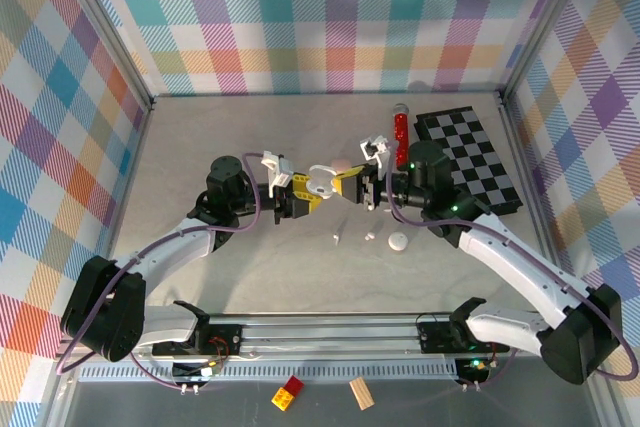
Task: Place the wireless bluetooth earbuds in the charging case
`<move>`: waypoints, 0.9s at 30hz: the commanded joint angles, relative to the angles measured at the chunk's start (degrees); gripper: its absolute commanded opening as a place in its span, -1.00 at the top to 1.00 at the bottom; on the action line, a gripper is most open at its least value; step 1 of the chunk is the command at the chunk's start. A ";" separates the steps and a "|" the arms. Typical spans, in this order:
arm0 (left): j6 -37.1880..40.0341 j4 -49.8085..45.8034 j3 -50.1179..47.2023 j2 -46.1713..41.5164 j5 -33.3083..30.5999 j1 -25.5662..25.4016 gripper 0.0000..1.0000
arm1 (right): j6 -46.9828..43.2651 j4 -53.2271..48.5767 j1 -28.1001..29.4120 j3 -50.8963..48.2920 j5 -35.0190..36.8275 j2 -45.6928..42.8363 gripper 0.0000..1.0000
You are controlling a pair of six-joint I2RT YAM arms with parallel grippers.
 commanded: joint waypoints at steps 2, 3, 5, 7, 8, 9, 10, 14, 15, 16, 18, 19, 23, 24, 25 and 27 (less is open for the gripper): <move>1.10 0.38 1.79 -0.29 1.65 -0.72 0.35 | -1.44 2.74 0.54 1.33 -2.24 1.68 0.68; 1.11 0.38 1.80 -0.22 1.65 -0.80 0.35 | -1.45 2.93 0.64 1.34 -2.11 1.98 0.68; 1.08 0.31 1.84 -0.12 1.65 -0.89 0.35 | -1.43 3.15 0.64 1.17 -1.85 2.27 0.68; 1.11 0.28 1.80 0.07 1.74 -1.04 0.35 | -1.47 3.30 0.71 1.06 -1.58 2.27 0.68; 1.11 0.29 1.88 0.15 1.82 -1.15 0.35 | -1.43 3.47 0.74 0.97 -1.41 2.22 0.68; 1.11 0.30 1.88 0.24 1.91 -1.16 0.35 | -1.40 3.54 0.74 1.01 -1.32 2.19 0.68; 1.11 0.26 1.93 0.40 1.91 -1.22 0.35 | -1.33 3.69 0.69 0.90 -1.23 2.18 0.69; 1.02 0.55 2.06 0.60 1.93 -1.42 0.35 | -1.33 4.02 0.73 0.58 -0.61 2.52 0.69; 1.02 0.55 2.06 0.60 1.91 -1.49 0.35 | -1.25 4.30 0.80 0.52 -0.61 2.69 0.69; 0.97 0.49 2.06 0.60 1.91 -1.51 0.35 | -1.09 4.54 0.82 0.43 -0.75 2.87 0.69; 0.78 0.48 2.06 0.67 1.89 -1.60 0.35 | -0.89 4.88 0.90 0.32 -0.87 3.29 0.69; 0.46 0.63 2.15 0.73 1.89 -1.66 0.35 | -0.79 4.98 0.91 0.20 -0.88 3.55 0.69; -2.02 3.74 1.80 1.40 1.96 -1.68 0.35 | -0.38 5.35 1.06 -0.26 -0.71 3.62 0.69; -2.27 4.15 1.80 1.56 1.91 -1.68 0.35 | -0.38 5.28 1.08 -0.26 -0.57 3.43 0.69; -2.39 4.22 1.80 1.70 1.91 -1.67 0.35 | -0.43 5.19 1.08 -0.17 -0.53 3.20 0.69; -2.41 4.22 1.88 1.99 2.00 -1.68 0.35 | -0.54 4.51 1.06 0.25 -0.52 2.74 0.69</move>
